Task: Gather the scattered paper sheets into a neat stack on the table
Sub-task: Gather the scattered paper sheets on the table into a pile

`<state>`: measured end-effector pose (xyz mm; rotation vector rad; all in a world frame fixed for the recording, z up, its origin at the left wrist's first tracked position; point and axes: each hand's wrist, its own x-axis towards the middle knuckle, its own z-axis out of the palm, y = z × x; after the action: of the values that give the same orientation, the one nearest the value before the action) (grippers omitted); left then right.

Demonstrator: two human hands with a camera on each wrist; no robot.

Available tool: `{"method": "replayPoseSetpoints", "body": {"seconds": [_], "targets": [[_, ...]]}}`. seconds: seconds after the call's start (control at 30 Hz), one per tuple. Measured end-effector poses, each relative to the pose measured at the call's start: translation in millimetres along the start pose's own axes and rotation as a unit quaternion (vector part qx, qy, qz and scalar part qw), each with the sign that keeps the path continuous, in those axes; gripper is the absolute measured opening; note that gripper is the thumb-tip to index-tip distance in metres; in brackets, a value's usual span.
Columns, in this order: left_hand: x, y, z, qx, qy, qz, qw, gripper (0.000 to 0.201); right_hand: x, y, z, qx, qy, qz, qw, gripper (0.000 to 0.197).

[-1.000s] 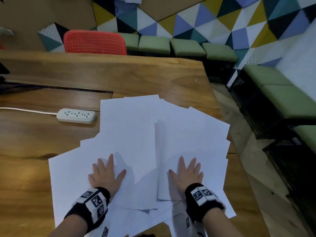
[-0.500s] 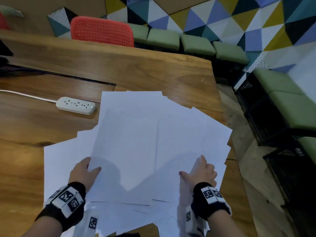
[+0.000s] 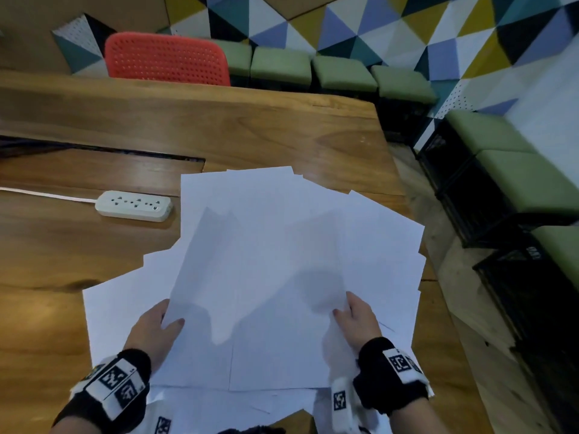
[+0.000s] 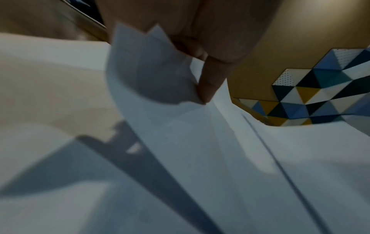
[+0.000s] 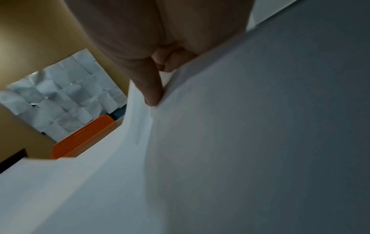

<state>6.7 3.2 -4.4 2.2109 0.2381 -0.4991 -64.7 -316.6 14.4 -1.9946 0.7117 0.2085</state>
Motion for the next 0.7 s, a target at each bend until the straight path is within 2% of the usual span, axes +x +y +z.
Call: {"method": "replayPoseSetpoints", "body": {"seconds": [0.2, 0.3, 0.33, 0.4, 0.43, 0.5, 0.6, 0.7], "targets": [[-7.2, 10.5, 20.2, -0.132, -0.094, -0.039, 0.986, 0.036, -12.4, -0.5, 36.6, -0.003, -0.084, 0.003, 0.996, 0.018], [-11.9, 11.5, 22.9, -0.084, -0.095, -0.012, 0.992, 0.034, -10.9, 2.7, 49.5, -0.014, -0.098, -0.004, 0.995, 0.034], [-12.4, 10.8, 21.2, -0.065, -0.083, 0.000, 0.994, 0.035, -6.3, 3.0, 47.1, -0.009, -0.064, -0.008, 0.998, 0.029], [-14.0, 9.3, 13.1, -0.059, -0.055, 0.007, 0.997, 0.035, 10.1, 3.7, 28.4, 0.014, 0.061, 0.006, 0.998, 0.018], [-13.6, 6.4, 8.2, -0.063, -0.045, 0.004, 0.997, 0.034, 21.0, 4.7, 13.9, 0.027, 0.124, 0.027, 0.992, 0.024], [-13.9, 2.4, 0.1, -0.073, -0.028, -0.006, 0.997, 0.035, 41.6, 8.0, -16.1, 0.009, 0.200, 0.100, 0.975, 0.039], [-14.2, -3.5, -6.6, -0.098, -0.023, -0.014, 0.995, 0.035, 62.5, 8.6, -47.3, -0.060, 0.219, 0.185, 0.956, 0.057], [-12.4, -8.9, -6.7, -0.130, -0.019, -0.028, 0.991, 0.033, 79.3, 5.3, -58.7, -0.069, 0.199, 0.211, 0.955, 0.072]]}}
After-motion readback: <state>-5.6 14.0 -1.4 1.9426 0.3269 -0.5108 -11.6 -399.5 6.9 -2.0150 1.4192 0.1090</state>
